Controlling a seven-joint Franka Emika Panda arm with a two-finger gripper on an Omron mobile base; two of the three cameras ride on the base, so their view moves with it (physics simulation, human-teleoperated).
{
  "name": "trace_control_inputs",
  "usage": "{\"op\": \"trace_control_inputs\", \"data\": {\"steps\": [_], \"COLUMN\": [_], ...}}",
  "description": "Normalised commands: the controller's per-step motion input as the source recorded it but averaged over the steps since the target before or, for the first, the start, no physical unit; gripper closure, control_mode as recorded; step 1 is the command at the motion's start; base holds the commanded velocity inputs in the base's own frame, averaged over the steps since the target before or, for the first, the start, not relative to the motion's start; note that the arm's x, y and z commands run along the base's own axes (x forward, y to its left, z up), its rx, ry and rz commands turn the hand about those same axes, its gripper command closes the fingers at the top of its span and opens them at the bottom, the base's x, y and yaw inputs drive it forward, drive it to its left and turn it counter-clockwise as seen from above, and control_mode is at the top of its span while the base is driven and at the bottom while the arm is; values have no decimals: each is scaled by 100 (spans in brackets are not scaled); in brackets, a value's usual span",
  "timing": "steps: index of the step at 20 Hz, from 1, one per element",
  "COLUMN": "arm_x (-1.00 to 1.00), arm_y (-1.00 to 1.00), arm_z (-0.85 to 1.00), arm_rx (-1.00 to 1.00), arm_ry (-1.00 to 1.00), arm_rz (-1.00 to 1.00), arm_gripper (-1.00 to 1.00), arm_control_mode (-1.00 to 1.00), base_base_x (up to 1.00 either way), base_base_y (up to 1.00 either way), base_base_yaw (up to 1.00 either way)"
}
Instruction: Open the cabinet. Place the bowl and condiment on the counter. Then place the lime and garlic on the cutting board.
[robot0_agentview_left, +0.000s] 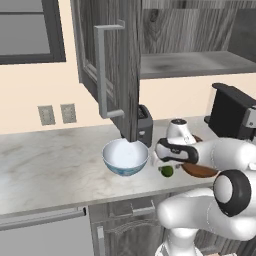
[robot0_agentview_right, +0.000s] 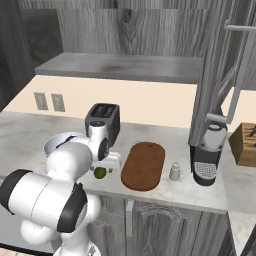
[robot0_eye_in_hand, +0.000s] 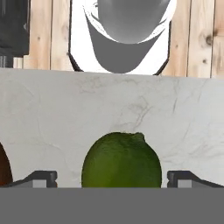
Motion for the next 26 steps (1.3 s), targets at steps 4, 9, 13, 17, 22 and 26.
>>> {"op": "trace_control_inputs", "data": {"steps": [4, 9, 13, 17, 22, 26], "arm_x": [-2, 0, 0, -16, 5, 64], "arm_y": [8, 0, -6, -57, -96, -69], "arm_z": [-49, -29, 27, 94, 75, -1], "arm_rx": [6, 7, 0, 0, 0, 0], "arm_ry": [6, 3, -3, -9, -2, 13], "arm_rz": [0, 0, 0, 0, -1, -1], "arm_gripper": [-100, 100, 100, 100, 100, 100], "arm_control_mode": [-100, -100, -100, -100, -100, -100], "base_base_x": [0, 0, 0, 0, 0, 0], "base_base_y": [0, 0, 0, 0, 0, 0], "base_base_yaw": [0, 0, 0, 0, 0, 0]}}
